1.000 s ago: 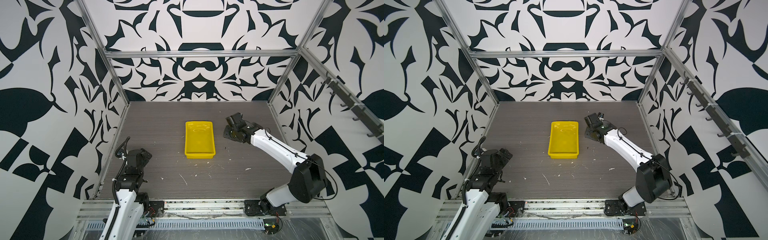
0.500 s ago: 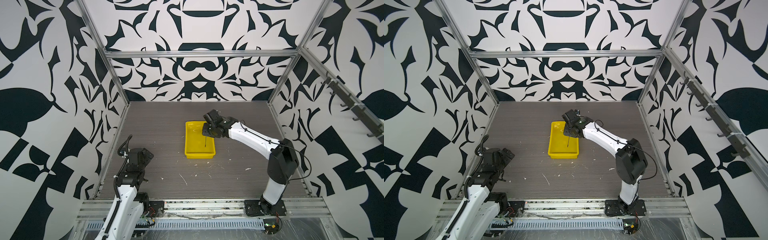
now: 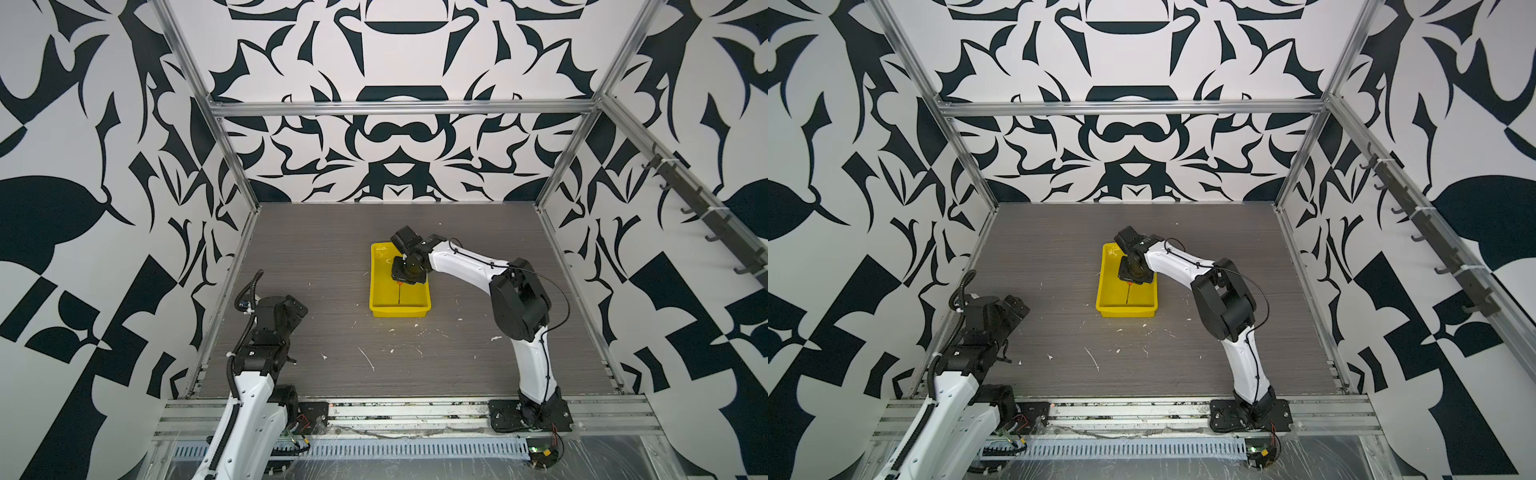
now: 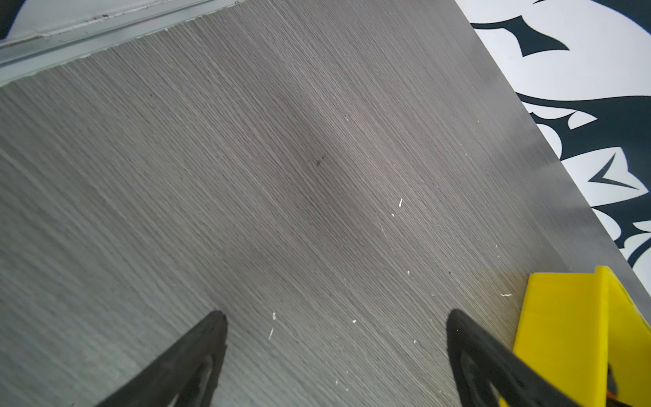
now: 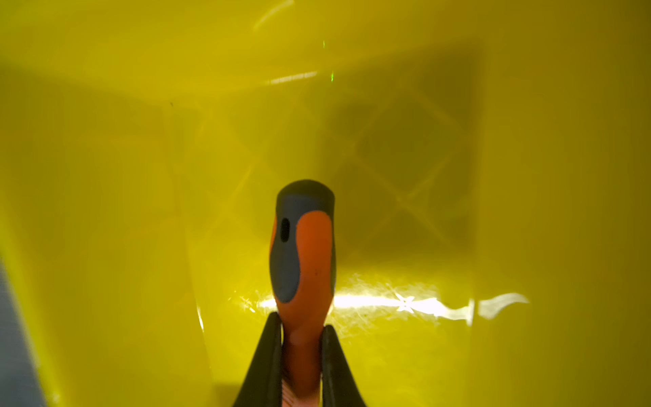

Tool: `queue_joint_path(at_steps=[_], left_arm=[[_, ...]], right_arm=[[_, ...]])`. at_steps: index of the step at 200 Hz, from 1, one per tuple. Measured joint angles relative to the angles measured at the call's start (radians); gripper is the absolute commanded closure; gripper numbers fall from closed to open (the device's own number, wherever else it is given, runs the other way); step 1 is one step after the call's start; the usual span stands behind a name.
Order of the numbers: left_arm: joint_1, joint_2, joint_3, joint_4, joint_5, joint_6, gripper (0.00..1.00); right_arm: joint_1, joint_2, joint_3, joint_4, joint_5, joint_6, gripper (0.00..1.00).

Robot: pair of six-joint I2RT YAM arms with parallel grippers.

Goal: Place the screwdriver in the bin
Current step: 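Lower the screwdriver into the yellow bin and open the right gripper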

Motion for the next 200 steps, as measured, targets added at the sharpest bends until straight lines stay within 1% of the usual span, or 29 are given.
queue_joint_path(at_steps=[30,65,117,139,168,200], left_arm=[[0.0,0.0,0.0,0.0,0.001,0.0,0.0],[0.0,0.014,0.0,0.0,0.0,0.0,0.0],[0.0,0.017,0.0,0.0,-0.001,-0.001,0.0],[0.0,0.019,0.0,0.0,-0.001,-0.003,0.0],[0.0,0.019,0.0,0.0,-0.002,-0.005,0.0],[0.0,0.019,0.0,0.0,-0.001,-0.005,0.0]], right_arm=[[0.0,0.034,0.006,0.0,-0.039,0.018,1.0],[-0.006,0.051,0.027,-0.003,-0.045,0.02,1.0],[-0.03,0.077,0.045,0.012,-0.134,0.043,1.0],[-0.031,0.077,0.045,0.019,-0.138,0.043,1.0],[-0.031,0.077,0.046,0.019,-0.135,0.043,0.96],[-0.031,0.077,0.05,0.016,-0.128,0.043,0.96]])
